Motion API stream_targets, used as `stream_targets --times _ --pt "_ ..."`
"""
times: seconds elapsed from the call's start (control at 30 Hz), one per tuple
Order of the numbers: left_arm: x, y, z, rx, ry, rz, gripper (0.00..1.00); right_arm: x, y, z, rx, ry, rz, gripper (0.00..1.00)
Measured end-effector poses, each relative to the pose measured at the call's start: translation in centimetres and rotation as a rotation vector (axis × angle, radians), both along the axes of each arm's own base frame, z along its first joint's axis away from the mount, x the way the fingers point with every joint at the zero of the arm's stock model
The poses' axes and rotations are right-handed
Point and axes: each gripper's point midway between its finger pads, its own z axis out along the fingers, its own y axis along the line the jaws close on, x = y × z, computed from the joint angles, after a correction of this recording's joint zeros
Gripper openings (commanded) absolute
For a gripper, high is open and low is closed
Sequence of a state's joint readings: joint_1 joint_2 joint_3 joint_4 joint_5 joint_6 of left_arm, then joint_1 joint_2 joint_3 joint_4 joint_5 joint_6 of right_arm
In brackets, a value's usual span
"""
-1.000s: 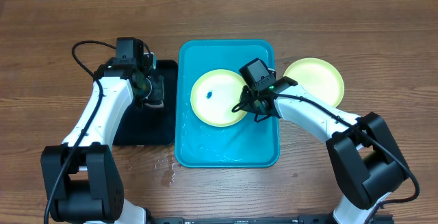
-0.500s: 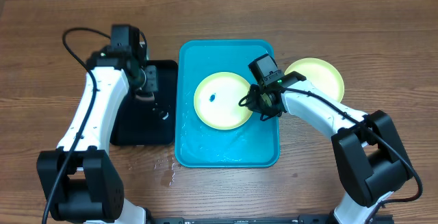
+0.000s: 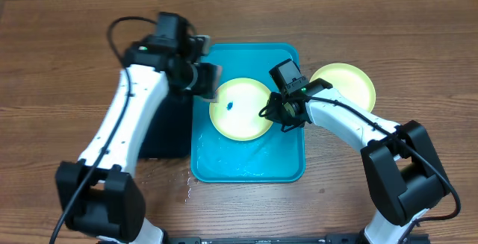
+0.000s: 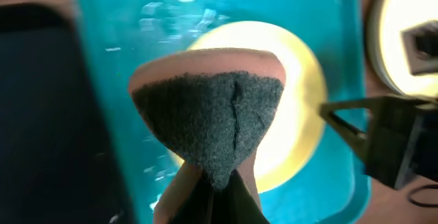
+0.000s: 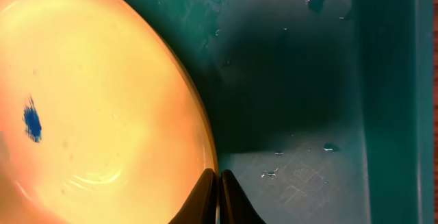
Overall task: Clean dirty plates on tray and stack at the side
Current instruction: 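Move the sponge with the left gripper onto the yellow plate's center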
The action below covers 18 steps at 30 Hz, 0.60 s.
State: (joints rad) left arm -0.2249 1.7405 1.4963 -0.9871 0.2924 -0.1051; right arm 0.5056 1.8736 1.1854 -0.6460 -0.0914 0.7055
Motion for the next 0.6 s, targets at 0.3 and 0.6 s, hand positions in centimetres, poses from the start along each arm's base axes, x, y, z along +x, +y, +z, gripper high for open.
stream_targets --times 0.3,0.6 --pt "-0.7 -4.3 -4.2 0.044 0.069 -0.08 0.04 -0.1 0.2 0.0 0.009 0.005 0.002 0.23" --pt "0.7 -3.9 -5.2 0.078 0.04 -0.053 0.04 -0.1 0.2 0.0 0.011 0.006 0.006 0.27"
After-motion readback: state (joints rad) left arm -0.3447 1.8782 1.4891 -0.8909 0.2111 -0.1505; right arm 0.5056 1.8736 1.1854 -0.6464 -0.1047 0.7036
